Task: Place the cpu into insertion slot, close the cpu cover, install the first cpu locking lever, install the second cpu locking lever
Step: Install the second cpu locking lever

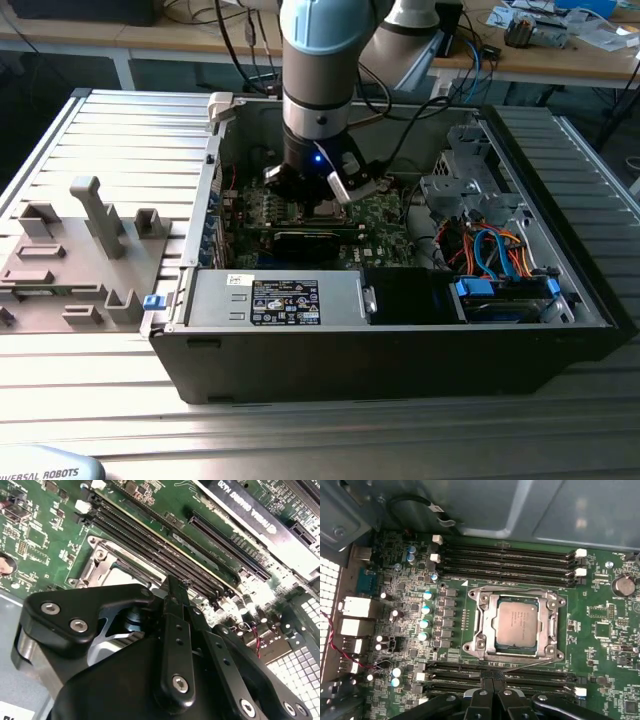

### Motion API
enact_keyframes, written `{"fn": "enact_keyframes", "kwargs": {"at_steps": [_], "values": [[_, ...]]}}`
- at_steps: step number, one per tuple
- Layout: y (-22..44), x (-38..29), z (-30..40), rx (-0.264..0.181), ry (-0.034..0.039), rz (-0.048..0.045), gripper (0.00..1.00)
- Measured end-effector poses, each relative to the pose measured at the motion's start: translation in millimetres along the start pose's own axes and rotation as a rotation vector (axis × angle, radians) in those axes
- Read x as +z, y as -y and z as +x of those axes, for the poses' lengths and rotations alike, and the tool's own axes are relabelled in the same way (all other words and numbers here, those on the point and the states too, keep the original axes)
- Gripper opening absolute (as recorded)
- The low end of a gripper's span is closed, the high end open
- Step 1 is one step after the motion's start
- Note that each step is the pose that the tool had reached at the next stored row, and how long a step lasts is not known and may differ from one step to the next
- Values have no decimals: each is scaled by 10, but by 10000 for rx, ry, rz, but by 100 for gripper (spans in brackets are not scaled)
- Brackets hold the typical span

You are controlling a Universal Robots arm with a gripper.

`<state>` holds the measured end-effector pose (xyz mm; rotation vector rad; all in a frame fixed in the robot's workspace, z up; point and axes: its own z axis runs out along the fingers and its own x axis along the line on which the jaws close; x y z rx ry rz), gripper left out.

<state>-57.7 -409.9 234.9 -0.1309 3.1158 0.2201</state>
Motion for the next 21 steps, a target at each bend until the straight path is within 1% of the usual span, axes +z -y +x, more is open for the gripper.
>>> {"fn": "enact_keyframes", "kwargs": {"at_steps": [5,9,12,17,19,21], "values": [[1,22,20,-50,-7,-3,11],[-2,55,78,-119,-16,-5,11],[-3,78,102,-160,-22,-5,11],[-21,147,124,-250,-35,-7,11],[-20,182,147,-283,-39,-12,11],[-19,199,162,-292,-40,-16,11]]}}
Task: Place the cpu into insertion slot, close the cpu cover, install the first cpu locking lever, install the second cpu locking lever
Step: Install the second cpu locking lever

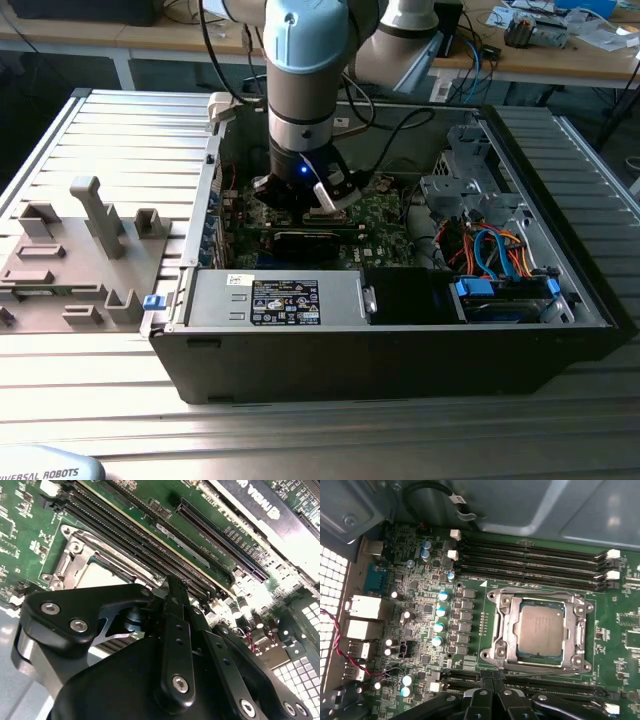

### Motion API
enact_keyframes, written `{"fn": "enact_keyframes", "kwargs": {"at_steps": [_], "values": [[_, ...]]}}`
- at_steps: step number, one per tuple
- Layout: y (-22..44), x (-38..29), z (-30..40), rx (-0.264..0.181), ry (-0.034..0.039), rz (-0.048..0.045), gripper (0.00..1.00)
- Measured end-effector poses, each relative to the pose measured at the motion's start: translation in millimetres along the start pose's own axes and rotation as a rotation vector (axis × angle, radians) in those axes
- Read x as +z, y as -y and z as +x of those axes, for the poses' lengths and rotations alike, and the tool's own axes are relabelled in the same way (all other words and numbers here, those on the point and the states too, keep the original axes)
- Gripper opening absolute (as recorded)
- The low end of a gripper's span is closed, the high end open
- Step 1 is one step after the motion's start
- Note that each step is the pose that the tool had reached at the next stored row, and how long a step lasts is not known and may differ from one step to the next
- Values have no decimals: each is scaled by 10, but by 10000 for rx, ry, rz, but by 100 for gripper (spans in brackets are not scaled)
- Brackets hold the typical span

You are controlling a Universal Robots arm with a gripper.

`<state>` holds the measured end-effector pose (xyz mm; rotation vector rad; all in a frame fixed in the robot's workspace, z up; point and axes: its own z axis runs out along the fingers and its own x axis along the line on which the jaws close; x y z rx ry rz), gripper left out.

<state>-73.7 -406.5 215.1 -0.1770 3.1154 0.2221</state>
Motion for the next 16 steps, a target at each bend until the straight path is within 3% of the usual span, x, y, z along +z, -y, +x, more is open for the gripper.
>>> {"fn": "enact_keyframes", "kwargs": {"at_steps": [5,12,16], "values": [[-1,34,27,-31,-3,-13,11],[-50,84,31,-77,-8,-32,11],[-68,108,37,-114,-7,-87,11]]}}
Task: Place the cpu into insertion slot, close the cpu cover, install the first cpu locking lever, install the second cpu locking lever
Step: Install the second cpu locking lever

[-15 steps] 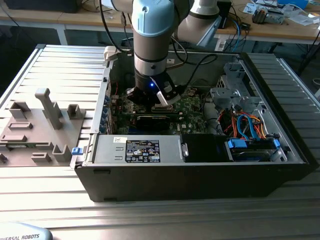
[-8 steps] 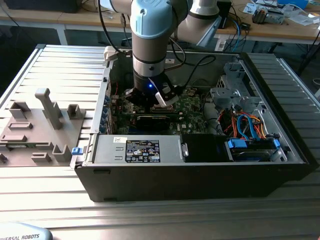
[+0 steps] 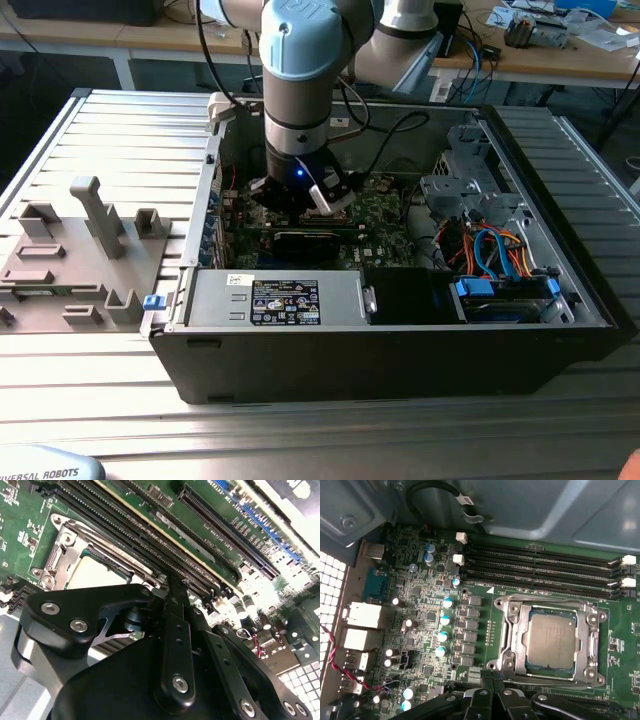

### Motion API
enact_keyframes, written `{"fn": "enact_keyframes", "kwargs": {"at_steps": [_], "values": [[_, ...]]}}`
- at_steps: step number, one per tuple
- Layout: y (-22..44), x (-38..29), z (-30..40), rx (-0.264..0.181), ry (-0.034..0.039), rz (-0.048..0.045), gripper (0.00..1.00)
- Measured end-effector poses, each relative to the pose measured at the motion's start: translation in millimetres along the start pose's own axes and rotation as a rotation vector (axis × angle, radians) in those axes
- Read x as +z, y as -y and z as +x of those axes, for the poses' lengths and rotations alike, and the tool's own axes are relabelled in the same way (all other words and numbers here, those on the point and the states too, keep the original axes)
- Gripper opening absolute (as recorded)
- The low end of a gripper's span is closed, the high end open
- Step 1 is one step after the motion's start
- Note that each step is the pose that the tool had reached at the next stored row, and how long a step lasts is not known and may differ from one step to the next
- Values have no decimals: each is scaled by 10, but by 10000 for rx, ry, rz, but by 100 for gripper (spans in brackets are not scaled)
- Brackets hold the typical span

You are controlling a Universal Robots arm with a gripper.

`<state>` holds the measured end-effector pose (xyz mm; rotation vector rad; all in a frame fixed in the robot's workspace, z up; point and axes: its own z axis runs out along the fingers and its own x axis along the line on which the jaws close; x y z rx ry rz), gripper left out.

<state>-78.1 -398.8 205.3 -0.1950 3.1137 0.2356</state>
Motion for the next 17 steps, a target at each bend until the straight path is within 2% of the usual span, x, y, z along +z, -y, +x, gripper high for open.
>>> {"fn": "enact_keyframes", "kwargs": {"at_steps": [3,9,12,15,17], "values": [[-30,10,-4,-48,-4,-25,11],[-28,38,-4,-188,-11,-139,11],[-24,56,-3,-261,-22,-160,11],[-25,59,-4,-325,-31,-156,11],[-26,56,-4,-350,-43,-87,11]]}}
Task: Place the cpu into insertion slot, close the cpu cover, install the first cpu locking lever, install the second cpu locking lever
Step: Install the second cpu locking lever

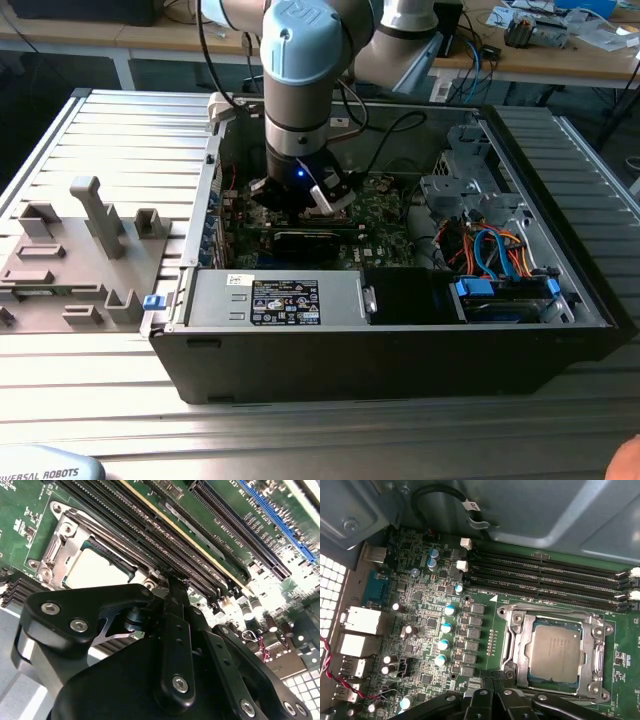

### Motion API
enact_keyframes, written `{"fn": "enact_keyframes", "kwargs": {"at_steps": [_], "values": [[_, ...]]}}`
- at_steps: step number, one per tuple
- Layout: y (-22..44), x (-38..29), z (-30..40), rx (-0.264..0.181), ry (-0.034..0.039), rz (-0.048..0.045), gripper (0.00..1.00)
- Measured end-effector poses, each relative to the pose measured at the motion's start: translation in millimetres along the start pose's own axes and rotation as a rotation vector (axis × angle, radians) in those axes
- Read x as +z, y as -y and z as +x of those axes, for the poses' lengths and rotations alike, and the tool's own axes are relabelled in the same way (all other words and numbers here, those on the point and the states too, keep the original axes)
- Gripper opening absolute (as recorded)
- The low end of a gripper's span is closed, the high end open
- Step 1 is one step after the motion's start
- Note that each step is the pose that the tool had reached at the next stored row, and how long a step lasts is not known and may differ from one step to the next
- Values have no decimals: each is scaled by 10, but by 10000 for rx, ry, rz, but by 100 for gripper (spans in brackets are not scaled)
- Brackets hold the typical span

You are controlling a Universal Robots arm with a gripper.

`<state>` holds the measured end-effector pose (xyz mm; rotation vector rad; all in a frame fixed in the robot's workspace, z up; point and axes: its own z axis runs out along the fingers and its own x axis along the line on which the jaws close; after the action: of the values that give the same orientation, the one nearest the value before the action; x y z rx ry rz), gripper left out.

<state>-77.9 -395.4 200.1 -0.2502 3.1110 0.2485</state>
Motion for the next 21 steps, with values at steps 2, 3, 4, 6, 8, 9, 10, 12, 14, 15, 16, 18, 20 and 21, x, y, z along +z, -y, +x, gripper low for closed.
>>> {"fn": "enact_keyframes", "kwargs": {"at_steps": [2,3,4,6,8,9,10,12,14,15,16,18,20,21], "values": [[-3,-20,0,0,-5,33,11],[-6,-35,-4,0,-6,38,11],[-12,-37,-27,-1,-8,41,11],[-50,-28,-129,-2,-29,58,11],[-69,-24,-193,0,-46,71,11],[-79,-21,-248,4,-62,84,11],[-81,-20,-286,5,-76,96,11],[-87,-16,-388,10,-114,133,11],[-107,-12,-504,15,-160,194,11],[-150,-3,-561,18,-183,276,11],[-205,4,-585,19,-195,370,11],[-260,-18,-595,19,-208,452,11],[-297,-83,-600,20,-225,546,11],[-316,-116,-604,21,-238,630,11]]}}
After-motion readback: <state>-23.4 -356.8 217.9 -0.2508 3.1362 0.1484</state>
